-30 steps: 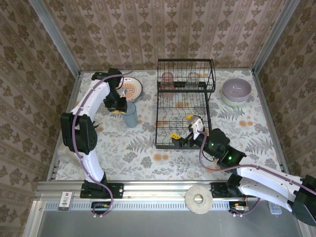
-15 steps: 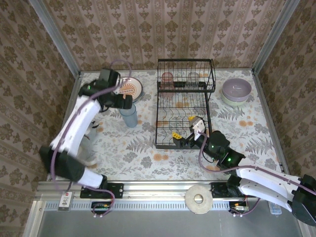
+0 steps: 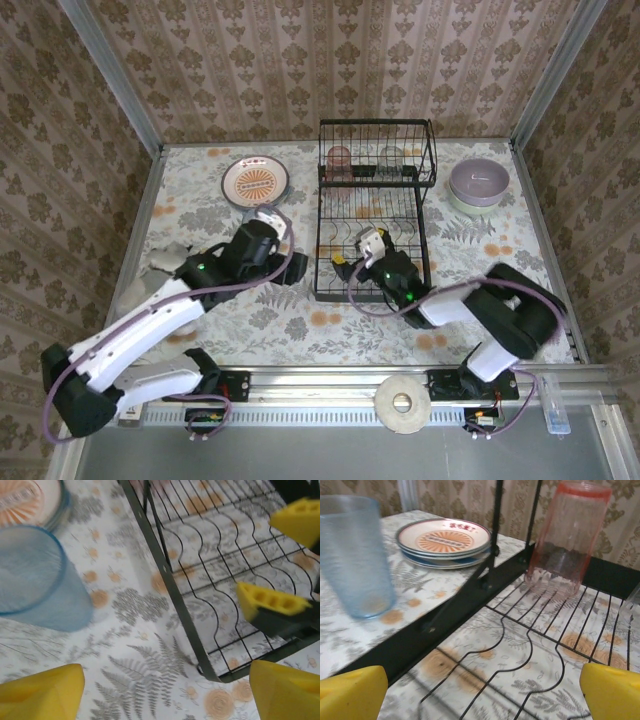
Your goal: Unload the mixed dishes from the dish rack
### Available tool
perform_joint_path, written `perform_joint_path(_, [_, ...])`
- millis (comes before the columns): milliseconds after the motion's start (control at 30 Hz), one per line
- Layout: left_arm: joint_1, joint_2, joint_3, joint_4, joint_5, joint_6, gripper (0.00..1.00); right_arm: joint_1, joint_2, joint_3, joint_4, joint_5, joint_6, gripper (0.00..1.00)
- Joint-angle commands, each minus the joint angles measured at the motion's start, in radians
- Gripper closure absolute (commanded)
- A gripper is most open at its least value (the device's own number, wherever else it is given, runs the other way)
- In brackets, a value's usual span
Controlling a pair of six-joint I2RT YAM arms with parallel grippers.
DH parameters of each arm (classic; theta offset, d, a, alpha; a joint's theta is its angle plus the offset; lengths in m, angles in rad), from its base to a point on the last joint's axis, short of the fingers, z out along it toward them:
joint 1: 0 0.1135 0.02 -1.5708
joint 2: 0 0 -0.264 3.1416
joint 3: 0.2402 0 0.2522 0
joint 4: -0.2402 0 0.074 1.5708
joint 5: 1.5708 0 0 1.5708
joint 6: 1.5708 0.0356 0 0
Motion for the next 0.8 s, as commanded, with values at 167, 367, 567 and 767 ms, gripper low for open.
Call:
perform_joint_path(167, [-0.057,0.212,-0.018,0.099,0.064,-0.169,0.24,-0.109,0.259,0.243,0.224,0.002,0.039,0.0])
perform_joint_path(367, [-0.06,0.326,0.001,0.14,0.072,-0.196,0.27,-0.158,0.347,0.344,0.217,-0.032,0.077,0.0])
perform_joint_path(567, [-0.047,0.426,0.04,0.199,0.116,-0.199,0.35,-0.175,0.403,0.422,0.217,-0.034,0.1,0.0])
perform_joint_path(767, [-0.04,0.526,0.106,0.185,0.143,-0.201,0.48,-0.18,0.456,0.491,0.217,-0.018,0.111,0.0])
